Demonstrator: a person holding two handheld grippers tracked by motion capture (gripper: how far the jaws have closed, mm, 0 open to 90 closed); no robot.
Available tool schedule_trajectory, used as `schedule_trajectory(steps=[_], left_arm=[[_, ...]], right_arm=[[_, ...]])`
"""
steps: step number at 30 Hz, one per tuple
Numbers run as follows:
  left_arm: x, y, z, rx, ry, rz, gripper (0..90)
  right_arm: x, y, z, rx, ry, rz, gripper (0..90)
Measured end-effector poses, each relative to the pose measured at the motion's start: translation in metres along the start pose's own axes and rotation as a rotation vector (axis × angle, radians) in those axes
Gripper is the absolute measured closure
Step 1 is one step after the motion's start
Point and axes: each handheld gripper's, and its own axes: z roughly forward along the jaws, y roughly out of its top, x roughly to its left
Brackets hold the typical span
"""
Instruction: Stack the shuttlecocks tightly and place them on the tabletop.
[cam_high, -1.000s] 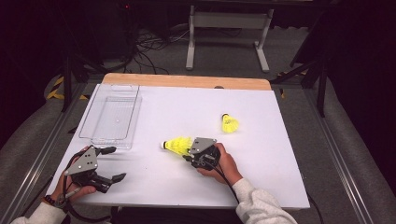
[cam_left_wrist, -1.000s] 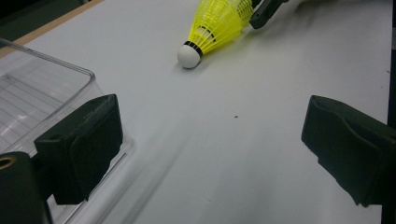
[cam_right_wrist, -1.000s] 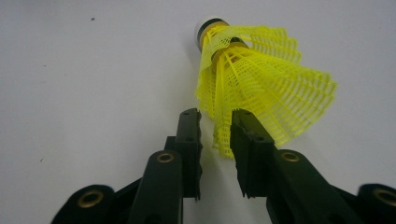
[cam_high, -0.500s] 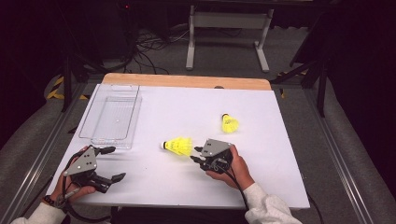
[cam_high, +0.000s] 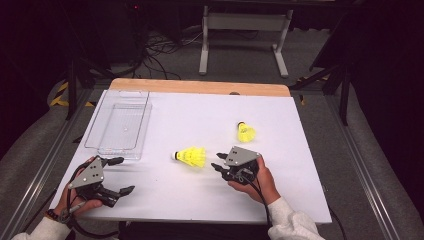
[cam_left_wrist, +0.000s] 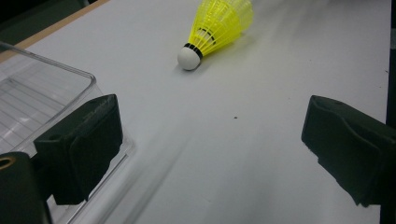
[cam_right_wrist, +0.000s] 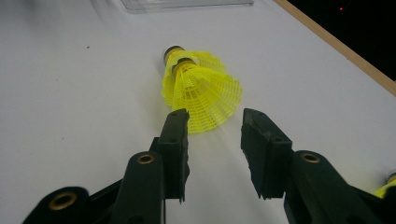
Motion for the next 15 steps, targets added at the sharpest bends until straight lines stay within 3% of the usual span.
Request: schedule_trajectory(steps=[15], left_arm=[[0.000,0.000,0.000,0.003,0.006,0.010,6.2]], right_arm=[[-0.007,-0.003,-0.017,-0.013,-0.062,0.022,55.1]])
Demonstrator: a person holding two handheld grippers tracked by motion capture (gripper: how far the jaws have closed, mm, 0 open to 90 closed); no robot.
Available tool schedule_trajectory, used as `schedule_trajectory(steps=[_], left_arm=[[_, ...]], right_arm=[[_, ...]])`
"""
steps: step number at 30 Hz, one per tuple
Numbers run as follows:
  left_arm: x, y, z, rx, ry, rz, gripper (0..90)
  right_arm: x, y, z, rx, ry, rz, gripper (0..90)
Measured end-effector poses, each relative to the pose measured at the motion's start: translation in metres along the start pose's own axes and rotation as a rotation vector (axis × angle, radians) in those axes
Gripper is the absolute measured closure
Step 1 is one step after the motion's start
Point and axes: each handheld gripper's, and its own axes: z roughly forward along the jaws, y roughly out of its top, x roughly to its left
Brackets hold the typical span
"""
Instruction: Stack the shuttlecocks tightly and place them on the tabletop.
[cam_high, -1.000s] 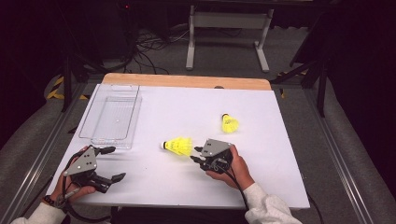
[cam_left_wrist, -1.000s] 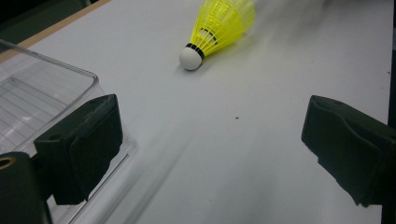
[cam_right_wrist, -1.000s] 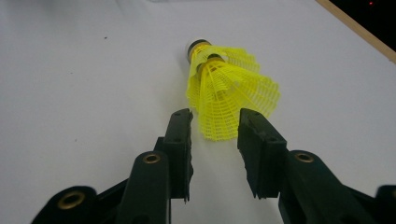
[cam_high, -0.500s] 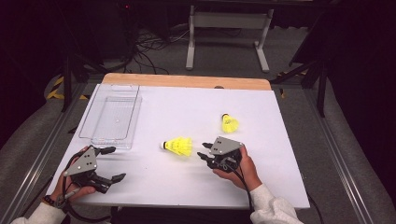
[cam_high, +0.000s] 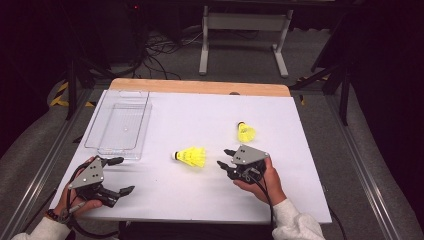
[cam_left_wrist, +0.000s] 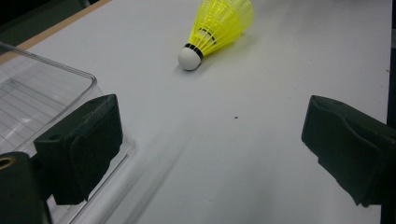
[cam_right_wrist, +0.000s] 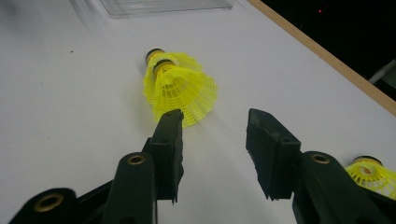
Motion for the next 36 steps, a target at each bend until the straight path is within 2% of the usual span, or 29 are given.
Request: schedule_trajectory(steps=[4,9,16,19,20,26,32,36], left_arm=[[0.000,0.000,0.000,-0.002,0.002,-0.001,6.2],[0.000,0.000,0.000,-0.005,0.012,-0.001,6.2],[-0.001,0.000,0.001,-0.011,0.016,0.000,6.3],[-0.001,0.000,0.001,-0.013,0.014,-0.002,6.3],[-0.001,0.000,0.000,-0.014,0.012,-0.004,6.3],[-0.001,0.000,0.001,-0.012,0.013,-0.005,6.4],[-0.001,0.000,0.002,-0.008,0.017,-0.001,6.5],[-0.001,0.000,0.002,-0.009,0.018,-0.002,6.5]], right_arm=[[-0.006,-0.003,-0.006,0.001,-0.034,0.022,51.5],[-0.012,-0.005,-0.011,-0.003,-0.054,0.041,47.9],[-0.024,-0.008,-0.018,-0.002,-0.139,0.055,40.9],[-0.027,-0.009,-0.019,-0.008,-0.155,0.066,39.5],[-0.031,-0.010,-0.020,-0.002,-0.194,0.066,35.0],[-0.046,-0.013,-0.017,0.015,-0.255,0.097,24.9],[-0.063,-0.019,-0.006,0.060,-0.245,0.133,21.9],[-0.073,-0.023,0.001,0.096,-0.267,0.128,21.1]])
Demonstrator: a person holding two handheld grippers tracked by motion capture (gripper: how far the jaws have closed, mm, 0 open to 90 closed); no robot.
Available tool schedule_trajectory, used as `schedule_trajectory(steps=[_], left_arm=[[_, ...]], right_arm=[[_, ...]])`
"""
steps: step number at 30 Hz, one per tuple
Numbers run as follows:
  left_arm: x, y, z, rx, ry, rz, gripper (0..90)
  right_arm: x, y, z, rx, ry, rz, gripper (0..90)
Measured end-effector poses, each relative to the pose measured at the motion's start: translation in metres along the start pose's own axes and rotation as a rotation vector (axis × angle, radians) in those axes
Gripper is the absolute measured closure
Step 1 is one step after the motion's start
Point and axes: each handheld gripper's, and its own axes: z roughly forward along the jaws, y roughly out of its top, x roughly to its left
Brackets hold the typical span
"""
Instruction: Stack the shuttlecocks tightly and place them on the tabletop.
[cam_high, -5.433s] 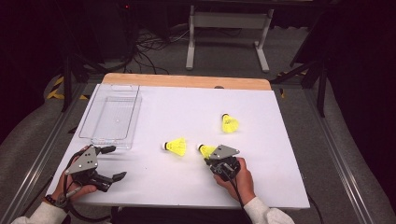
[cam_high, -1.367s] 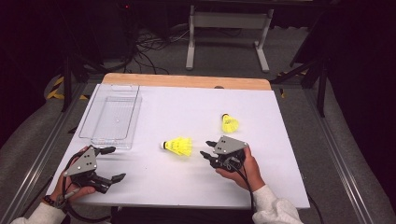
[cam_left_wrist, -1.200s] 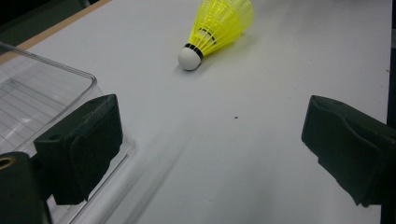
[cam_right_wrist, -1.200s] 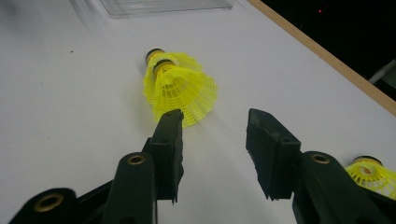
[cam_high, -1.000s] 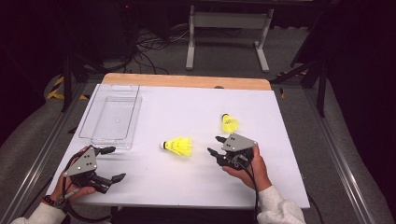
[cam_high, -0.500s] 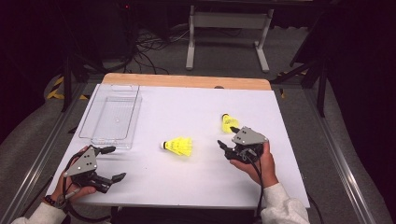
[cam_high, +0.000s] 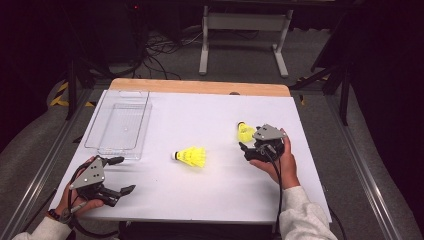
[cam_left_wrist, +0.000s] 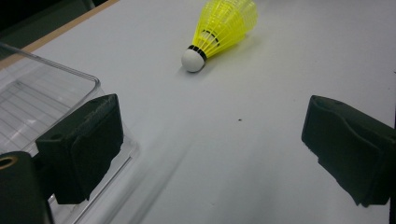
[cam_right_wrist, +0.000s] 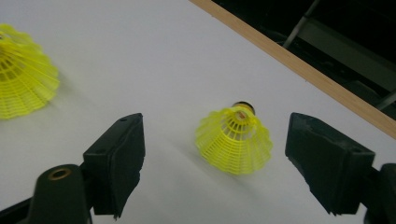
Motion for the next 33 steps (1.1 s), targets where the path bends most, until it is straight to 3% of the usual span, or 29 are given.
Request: schedule_trajectory(steps=[5,10,15,19,20,23,24,29,33], left_arm=[[0.000,0.000,0.001,0.004,-0.002,0.002,6.5],[0.000,0.000,0.001,0.006,-0.002,-0.002,6.6],[0.000,-0.001,0.002,0.007,-0.008,-0.002,6.6],[0.001,-0.001,0.002,0.008,-0.009,-0.001,6.6],[0.001,-0.001,0.002,0.009,-0.009,-0.001,6.6],[0.000,-0.001,0.002,0.008,-0.010,-0.001,6.6],[0.001,-0.001,0.002,0.009,-0.013,-0.001,6.6],[0.002,-0.001,0.001,-0.001,-0.015,-0.014,6.6],[0.002,-0.001,0.001,0.005,-0.017,-0.009,6.6]], right_arm=[[-0.013,-0.003,0.009,0.018,-0.027,0.019,21.2],[-0.030,-0.008,0.026,0.060,-0.058,0.076,25.7],[-0.037,-0.011,0.041,0.109,-0.065,0.095,28.3],[-0.037,-0.011,0.047,0.108,-0.059,0.103,32.2],[-0.038,-0.011,0.051,0.103,-0.050,0.110,38.5],[-0.038,-0.011,0.054,0.106,-0.054,0.112,40.0],[-0.038,-0.011,0.057,0.099,-0.041,0.117,47.6],[-0.036,-0.009,0.059,0.089,-0.033,0.099,60.2],[-0.031,-0.008,0.062,0.116,-0.027,0.064,74.2]])
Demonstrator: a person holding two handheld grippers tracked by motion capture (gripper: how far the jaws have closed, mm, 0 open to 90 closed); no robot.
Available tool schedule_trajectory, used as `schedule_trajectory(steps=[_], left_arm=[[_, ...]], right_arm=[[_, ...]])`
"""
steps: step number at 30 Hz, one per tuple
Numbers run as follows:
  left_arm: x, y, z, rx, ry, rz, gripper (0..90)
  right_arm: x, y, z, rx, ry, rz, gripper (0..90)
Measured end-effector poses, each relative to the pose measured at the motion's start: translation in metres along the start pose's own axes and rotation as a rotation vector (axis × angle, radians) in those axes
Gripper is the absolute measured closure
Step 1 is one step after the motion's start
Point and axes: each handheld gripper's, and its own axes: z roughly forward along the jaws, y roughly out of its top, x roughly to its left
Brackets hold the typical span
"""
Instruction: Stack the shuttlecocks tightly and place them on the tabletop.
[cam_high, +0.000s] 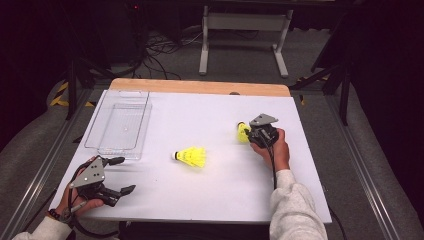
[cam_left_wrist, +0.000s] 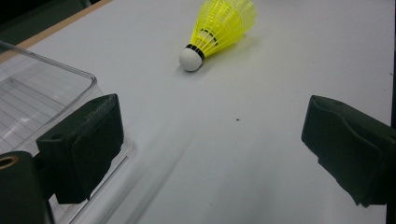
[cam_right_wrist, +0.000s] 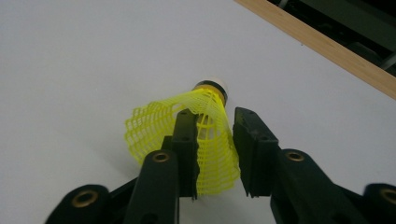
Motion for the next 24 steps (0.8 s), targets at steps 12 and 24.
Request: schedule_trajectory(steps=[12,24], left_arm=[[0.000,0.000,-0.001,-0.004,0.002,0.000,6.6],[-0.001,0.001,-0.001,-0.002,0.006,0.002,6.5]], right_arm=[[-0.001,-0.003,-0.006,-0.031,-0.022,0.017,90.0],[0.011,0.006,-0.040,-0.151,0.062,-0.050,90.0]])
